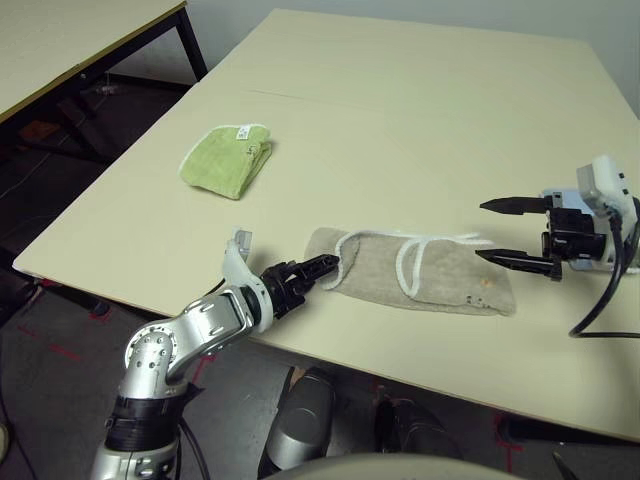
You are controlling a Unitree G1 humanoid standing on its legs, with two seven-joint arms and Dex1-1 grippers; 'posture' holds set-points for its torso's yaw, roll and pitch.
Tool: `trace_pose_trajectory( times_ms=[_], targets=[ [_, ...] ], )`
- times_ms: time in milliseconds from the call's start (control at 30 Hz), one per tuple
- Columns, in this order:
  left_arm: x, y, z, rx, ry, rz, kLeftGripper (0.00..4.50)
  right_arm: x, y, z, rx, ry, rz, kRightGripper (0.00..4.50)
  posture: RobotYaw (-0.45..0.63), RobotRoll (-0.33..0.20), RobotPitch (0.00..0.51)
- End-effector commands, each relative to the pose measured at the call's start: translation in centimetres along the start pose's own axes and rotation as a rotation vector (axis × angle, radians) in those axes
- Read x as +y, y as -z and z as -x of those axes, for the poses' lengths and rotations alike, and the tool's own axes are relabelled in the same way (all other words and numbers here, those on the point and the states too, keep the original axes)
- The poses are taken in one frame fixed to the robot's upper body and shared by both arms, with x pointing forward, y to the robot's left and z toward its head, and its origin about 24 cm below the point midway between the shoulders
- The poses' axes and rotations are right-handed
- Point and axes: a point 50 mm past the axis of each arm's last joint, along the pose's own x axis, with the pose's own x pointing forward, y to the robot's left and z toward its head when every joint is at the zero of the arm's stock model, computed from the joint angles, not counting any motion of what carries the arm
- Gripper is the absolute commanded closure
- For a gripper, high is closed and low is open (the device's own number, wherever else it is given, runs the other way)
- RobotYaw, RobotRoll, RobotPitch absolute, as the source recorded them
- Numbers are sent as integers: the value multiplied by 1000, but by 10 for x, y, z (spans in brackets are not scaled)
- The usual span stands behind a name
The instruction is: Fold the towel and set it aside.
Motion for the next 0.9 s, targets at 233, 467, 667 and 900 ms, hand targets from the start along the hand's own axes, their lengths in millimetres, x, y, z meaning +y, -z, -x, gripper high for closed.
trace_pose_trajectory(
  times_ms=[233,467,667,900],
  targets=[
    [-14,-11,5,-26,67,-31,4467,4,1,3,12,4,-21,0,228,0,181],
    [-66,-26,7,8,332,-186,4467,4,16,22,83,20,-67,0,225,0,186],
    [-104,-25,-7,122,499,-293,4467,4,20,32,112,36,-84,0,212,0,189],
    [-119,-11,-32,306,518,-344,4467,11,20,40,134,52,-99,0,182,0,188]
  ],
)
